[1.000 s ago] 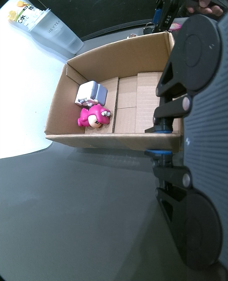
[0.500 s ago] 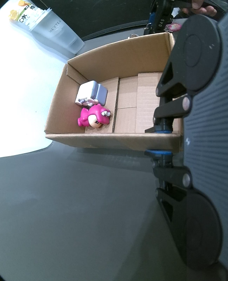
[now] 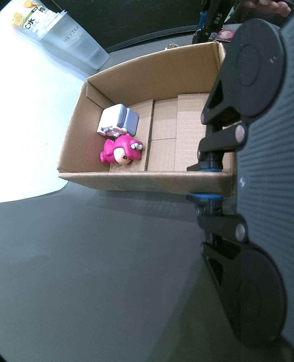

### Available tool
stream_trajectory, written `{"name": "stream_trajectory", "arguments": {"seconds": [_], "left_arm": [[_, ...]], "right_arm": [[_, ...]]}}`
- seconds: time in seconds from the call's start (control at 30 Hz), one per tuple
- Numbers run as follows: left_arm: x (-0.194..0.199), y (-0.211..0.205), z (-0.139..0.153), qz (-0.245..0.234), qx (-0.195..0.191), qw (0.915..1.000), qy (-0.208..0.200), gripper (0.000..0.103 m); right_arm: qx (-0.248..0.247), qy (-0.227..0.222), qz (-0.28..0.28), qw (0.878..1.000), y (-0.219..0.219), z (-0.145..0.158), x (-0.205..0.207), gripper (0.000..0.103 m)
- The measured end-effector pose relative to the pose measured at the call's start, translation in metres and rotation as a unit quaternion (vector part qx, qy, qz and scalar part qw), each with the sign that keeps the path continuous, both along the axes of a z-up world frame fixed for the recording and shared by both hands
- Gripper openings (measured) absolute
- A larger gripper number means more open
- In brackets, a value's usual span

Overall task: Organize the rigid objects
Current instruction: 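Close the right gripper on the bunch of keys, then carry the keys over the box and open the right gripper inside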

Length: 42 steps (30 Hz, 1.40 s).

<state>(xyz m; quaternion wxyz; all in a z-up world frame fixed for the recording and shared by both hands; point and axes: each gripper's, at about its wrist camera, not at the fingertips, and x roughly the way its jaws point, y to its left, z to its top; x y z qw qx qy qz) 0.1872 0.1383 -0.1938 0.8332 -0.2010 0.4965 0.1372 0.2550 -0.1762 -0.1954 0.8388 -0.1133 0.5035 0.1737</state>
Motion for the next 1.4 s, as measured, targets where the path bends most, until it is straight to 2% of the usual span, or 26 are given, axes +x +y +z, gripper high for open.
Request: {"name": "stream_trajectory", "arguments": {"seconds": [0.47,0.93,1.17,1.4], "left_arm": [[0.0,0.0,0.0,-0.002,0.001,1.0,0.0,0.016],[-0.001,-0.001,0.0,-0.003,0.001,1.0,-0.001,0.016],[-0.001,-0.001,0.0,-0.002,0.001,1.0,-0.001,0.016],[-0.001,-0.001,0.0,-0.004,0.001,1.0,-0.001,0.016]], "right_arm": [[0.017,-0.025,0.038,0.999,0.002,0.048,-0.021,0.035],[-0.003,-0.032,0.128,0.991,0.014,0.092,-0.039,0.035],[-0.005,-0.042,0.19,0.981,0.03,0.124,-0.049,0.035],[-0.005,-0.077,0.246,0.966,0.055,0.154,-0.057,0.035]]}}
